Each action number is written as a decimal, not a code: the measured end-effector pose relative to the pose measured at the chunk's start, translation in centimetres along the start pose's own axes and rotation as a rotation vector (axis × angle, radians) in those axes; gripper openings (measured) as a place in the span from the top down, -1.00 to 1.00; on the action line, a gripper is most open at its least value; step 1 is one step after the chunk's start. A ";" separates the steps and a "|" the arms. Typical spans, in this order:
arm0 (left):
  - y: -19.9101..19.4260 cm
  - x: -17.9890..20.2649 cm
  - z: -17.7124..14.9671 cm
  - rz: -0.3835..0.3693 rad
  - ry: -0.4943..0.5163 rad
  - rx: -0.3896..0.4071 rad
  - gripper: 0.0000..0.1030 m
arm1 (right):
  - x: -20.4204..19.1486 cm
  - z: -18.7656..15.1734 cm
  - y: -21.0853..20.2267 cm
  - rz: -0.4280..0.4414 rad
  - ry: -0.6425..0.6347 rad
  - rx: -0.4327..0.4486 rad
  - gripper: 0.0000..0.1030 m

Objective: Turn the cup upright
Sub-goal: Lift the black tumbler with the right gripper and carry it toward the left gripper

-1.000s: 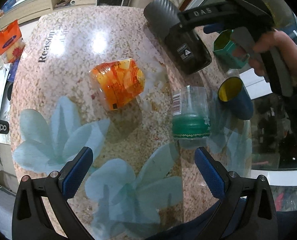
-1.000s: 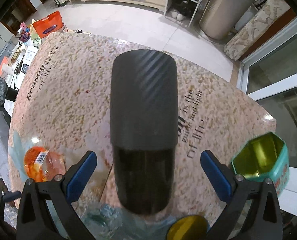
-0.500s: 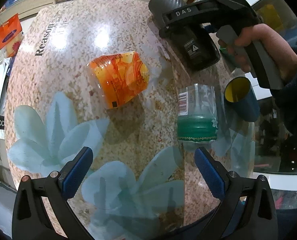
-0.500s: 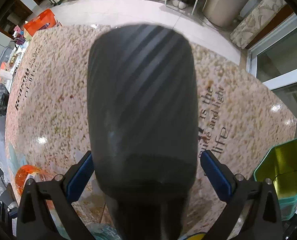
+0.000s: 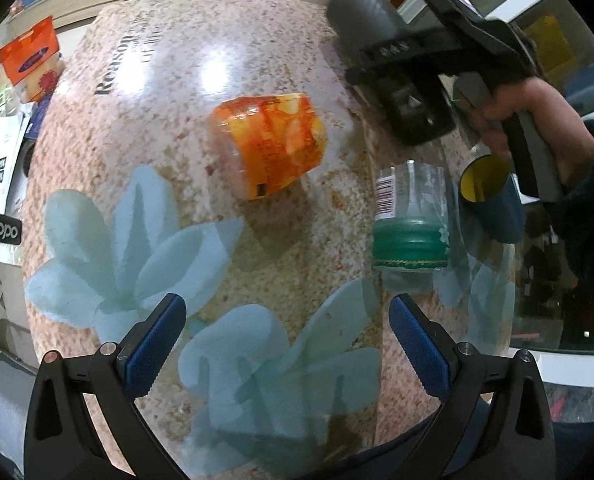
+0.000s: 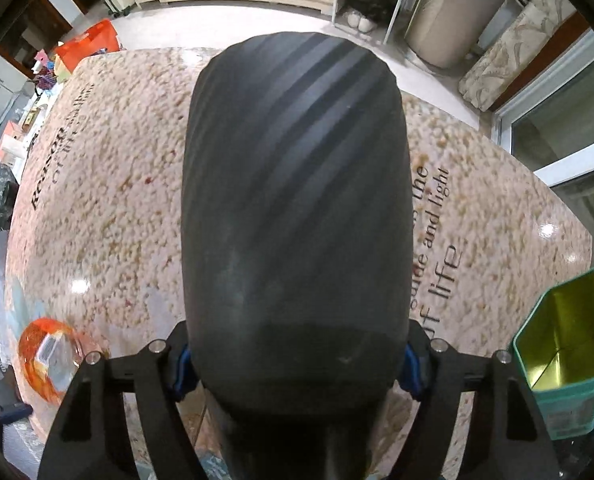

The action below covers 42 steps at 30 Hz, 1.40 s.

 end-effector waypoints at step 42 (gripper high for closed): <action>-3.1 -1.6 -8.8 0.008 0.165 -0.023 -0.97 | -4.7 -21.1 -5.1 0.108 0.233 -0.060 -0.45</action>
Point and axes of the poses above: each gripper's, at about its wrist camera, not at the fingertips, and y roughly the way its jaws point, x to its right, z to its top, the point moved 2 cm from there along y, roughly the way its jaws point, and after that the axes turned 14 degrees about y, right-handed, at the moved point
